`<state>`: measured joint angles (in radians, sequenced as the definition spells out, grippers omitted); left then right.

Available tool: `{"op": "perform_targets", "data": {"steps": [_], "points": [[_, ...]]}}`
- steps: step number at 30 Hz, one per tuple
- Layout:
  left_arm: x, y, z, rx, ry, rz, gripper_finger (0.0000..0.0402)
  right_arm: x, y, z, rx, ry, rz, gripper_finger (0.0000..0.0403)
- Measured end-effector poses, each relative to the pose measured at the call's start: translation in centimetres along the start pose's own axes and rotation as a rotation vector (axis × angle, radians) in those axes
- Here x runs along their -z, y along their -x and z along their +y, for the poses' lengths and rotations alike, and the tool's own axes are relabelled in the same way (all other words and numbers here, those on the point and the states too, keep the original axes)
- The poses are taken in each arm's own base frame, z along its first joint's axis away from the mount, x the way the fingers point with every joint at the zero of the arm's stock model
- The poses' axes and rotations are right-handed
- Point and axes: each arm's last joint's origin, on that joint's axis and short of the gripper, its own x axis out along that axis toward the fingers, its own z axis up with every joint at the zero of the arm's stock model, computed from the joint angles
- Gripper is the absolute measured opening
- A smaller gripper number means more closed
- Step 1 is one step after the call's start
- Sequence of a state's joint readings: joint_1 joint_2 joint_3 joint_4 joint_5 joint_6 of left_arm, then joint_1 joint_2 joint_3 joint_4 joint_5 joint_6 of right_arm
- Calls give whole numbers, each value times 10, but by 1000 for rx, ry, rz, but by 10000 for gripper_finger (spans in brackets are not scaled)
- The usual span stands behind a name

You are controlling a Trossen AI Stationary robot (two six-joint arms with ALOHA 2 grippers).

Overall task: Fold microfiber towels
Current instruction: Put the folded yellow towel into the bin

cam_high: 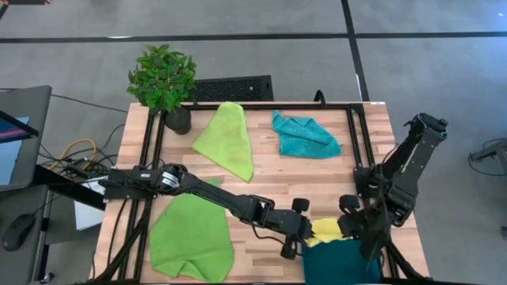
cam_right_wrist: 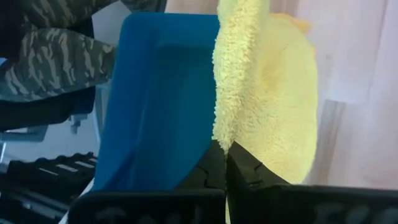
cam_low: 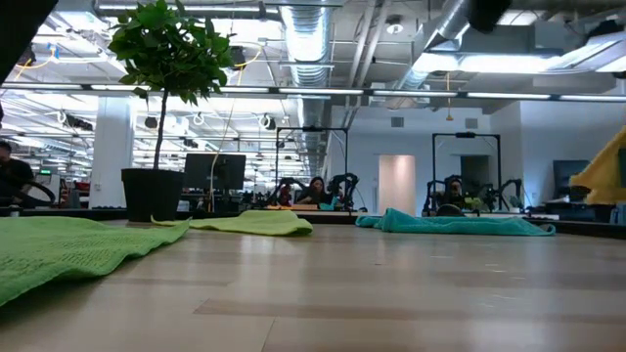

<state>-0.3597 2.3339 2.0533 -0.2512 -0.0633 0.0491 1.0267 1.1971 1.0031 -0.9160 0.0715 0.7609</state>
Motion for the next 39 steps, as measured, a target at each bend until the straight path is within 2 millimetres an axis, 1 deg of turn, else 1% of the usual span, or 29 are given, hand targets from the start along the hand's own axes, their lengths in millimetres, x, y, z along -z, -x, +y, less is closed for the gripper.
{"op": "perform_targets", "data": {"steps": [2, 7, 13, 21, 27, 31, 33, 35, 39], "points": [[3, -7, -4, 8, 12, -24, 0, 1, 0, 3, -18, 10, 2, 9], [2, -7, -13, 14, 49, -32, 0, 3, -4, 12, -33, 10, -7, 11], [2, -7, -27, 36, 44, -46, 0, 3, -23, 26, -37, 23, -2, 10], [13, -18, -44, 65, 112, -39, 0, 4, -46, 40, -34, 9, 12, 10], [12, -17, -56, 91, 145, -54, 0, 4, -63, 54, -63, 13, -13, 11], [12, -17, -58, 88, 126, -57, 0, 6, -72, 57, -44, 16, -7, 11], [11, -17, -58, 70, 131, -62, 0, 7, -72, 57, -39, 5, -3, 10], [9, -16, -58, 66, 124, -92, 0, 7, -69, 57, -49, -1, -9, 10], [4, -16, -56, 46, 109, -146, 0, 7, -52, 55, -89, -1, -25, 10]]}}
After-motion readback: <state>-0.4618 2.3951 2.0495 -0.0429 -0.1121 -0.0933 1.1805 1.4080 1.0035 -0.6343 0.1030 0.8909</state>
